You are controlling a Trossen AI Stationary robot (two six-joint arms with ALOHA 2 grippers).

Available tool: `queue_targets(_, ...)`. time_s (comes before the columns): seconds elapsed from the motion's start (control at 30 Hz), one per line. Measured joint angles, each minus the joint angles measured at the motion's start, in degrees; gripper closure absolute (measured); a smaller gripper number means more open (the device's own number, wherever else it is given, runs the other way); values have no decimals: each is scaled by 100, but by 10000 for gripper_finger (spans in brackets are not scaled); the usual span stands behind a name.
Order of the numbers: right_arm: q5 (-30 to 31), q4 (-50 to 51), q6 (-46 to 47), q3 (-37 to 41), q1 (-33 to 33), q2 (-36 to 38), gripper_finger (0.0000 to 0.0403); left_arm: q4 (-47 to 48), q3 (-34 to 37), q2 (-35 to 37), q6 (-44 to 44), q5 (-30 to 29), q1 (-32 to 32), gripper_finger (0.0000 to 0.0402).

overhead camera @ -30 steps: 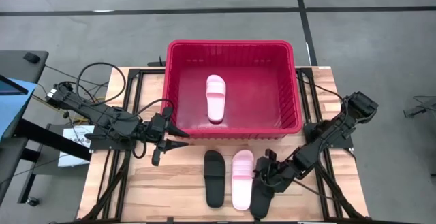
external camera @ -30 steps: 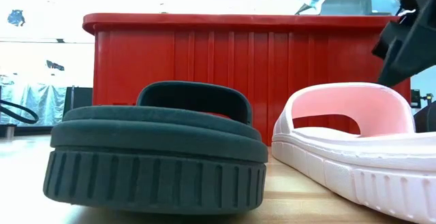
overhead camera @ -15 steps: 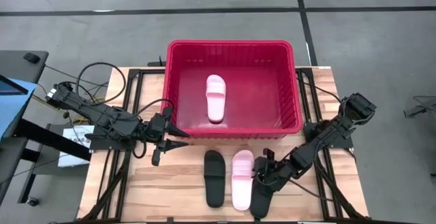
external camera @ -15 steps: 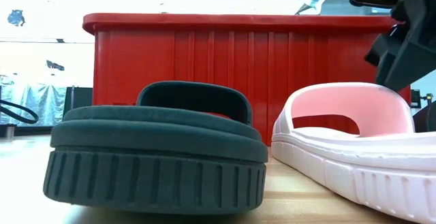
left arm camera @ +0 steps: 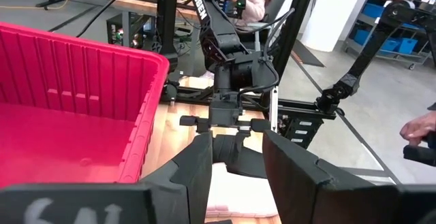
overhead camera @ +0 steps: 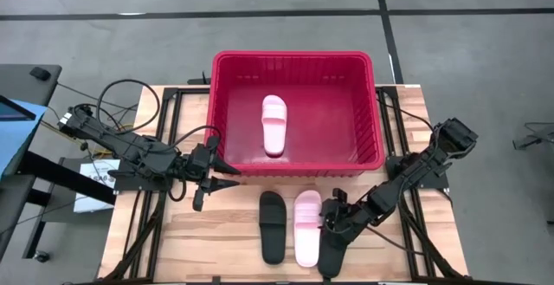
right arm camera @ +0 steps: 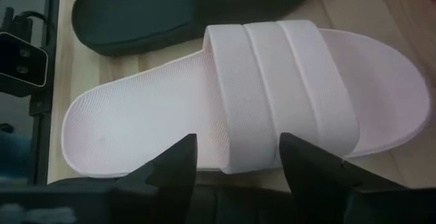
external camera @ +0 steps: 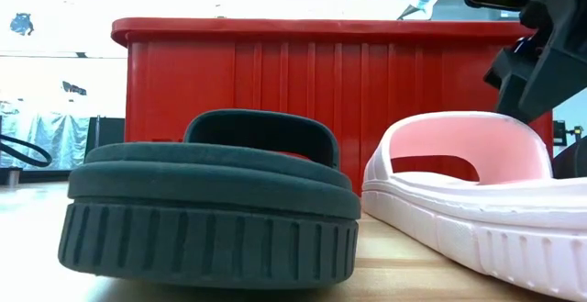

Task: Pick and place slides into bin
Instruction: Put the pink slide into the red bin

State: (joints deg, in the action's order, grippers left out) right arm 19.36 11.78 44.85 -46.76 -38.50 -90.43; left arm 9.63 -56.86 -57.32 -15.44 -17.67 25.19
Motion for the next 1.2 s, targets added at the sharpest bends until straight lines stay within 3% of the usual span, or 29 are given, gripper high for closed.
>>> queue_targets(0.33, 300, -727, 19, -28, 39, -917, 190, 0, 0, 0, -3, 0, 0, 280)
queue_targets(0.53, 644, -733, 340, -37, 30, -1167, 237, 0, 0, 0, -22, 0, 0, 280)
queue_targets(0.7, 528, -758, 146, -5, 37, -1038, 288, 0, 0, 0, -44, 0, 0, 280)
queue_targets(0.83, 361, -570, 125, -46, 37, -694, 302, 2, -2, 0, -45, -1, 1, 280)
queue_targets(1.0, 194, 19, 125, -311, 33, -233, 282, 21, -2, 0, -44, -1, 0, 280)
queue_targets(1.2, 207, 330, 16, -461, 4, -33, 217, 52, -2, 0, -42, 0, 0, 280)
